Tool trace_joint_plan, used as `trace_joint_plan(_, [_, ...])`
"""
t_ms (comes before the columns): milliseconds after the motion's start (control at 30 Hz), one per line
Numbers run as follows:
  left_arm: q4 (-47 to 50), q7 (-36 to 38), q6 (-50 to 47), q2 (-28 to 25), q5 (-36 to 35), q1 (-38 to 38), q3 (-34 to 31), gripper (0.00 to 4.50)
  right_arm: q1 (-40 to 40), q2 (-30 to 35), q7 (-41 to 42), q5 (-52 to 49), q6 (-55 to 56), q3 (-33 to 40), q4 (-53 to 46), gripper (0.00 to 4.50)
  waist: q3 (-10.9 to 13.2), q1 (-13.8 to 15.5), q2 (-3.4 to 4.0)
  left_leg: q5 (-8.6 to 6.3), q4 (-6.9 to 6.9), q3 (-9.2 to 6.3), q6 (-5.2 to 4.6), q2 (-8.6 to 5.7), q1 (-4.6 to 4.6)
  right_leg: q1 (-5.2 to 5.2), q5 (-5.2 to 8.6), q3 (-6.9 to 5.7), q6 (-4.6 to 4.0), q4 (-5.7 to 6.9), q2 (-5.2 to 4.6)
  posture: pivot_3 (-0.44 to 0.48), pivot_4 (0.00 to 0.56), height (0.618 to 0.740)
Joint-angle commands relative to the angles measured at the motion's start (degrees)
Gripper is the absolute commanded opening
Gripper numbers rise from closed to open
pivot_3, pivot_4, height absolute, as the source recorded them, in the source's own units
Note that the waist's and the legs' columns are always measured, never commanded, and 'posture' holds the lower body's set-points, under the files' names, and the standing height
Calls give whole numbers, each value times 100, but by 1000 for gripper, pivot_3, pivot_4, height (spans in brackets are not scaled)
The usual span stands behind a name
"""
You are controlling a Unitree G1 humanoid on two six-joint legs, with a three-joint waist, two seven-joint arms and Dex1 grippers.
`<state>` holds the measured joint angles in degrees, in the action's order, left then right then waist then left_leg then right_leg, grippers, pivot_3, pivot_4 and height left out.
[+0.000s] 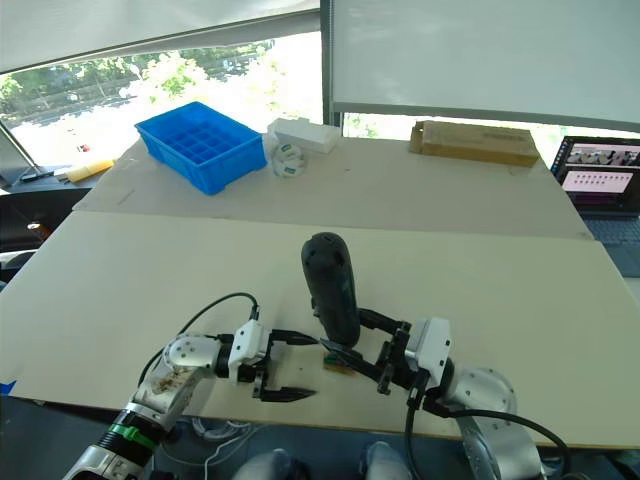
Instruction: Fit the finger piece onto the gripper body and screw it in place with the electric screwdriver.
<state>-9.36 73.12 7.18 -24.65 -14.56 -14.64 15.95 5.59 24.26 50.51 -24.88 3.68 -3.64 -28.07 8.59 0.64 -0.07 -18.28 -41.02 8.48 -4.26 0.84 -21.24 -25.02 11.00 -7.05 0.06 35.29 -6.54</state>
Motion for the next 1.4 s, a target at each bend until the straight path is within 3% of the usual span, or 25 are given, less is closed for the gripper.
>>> trace_joint_plan(33, [28,-18,-84,-7,48,56,74,4500,-58,-24,-19,-65,283,79,-176,1891,0,-1,0,0,0,0,0,0,0,0,0,0,0,0,0,0,150,740])
trace_joint_plan(1400, [59,-71,-310,13,-107,-134,-102,4500,-146,-65,-131,-44,190,46,-236,1891,0,-1,0,0,-1,-1,0,0,0,1,0,0,0,0,0,0,150,740])
